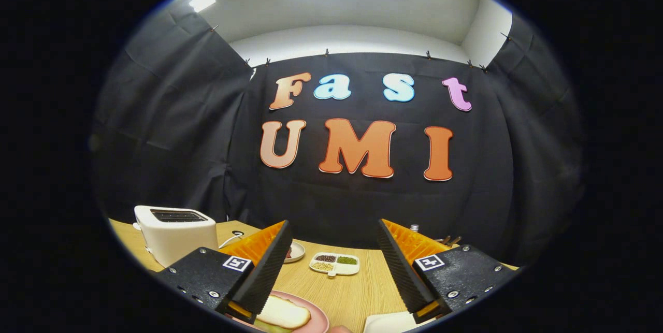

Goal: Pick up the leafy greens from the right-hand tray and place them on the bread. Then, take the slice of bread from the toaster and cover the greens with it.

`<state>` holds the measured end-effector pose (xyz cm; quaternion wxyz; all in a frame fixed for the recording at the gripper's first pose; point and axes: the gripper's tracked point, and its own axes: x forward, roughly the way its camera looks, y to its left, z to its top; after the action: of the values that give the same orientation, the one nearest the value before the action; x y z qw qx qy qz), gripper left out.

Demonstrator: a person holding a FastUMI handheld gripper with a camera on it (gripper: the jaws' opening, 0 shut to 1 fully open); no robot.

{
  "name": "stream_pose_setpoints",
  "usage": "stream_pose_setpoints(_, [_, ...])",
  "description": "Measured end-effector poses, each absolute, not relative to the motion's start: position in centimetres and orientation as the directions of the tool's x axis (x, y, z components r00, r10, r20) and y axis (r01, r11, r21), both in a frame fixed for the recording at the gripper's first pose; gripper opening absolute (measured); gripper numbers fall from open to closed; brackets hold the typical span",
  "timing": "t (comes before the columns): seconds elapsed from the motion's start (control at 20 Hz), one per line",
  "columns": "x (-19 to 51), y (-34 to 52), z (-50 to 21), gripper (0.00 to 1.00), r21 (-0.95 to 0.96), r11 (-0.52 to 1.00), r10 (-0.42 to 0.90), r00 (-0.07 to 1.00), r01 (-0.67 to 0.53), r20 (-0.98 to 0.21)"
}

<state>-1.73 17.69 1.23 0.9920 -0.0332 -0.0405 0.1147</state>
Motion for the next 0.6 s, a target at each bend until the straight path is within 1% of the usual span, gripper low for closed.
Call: stream_pose_setpoints(0.6, [-1.92,16.71,1.83,0.99,-0.046,0.978,0.206,0.975,-0.202,0.084])
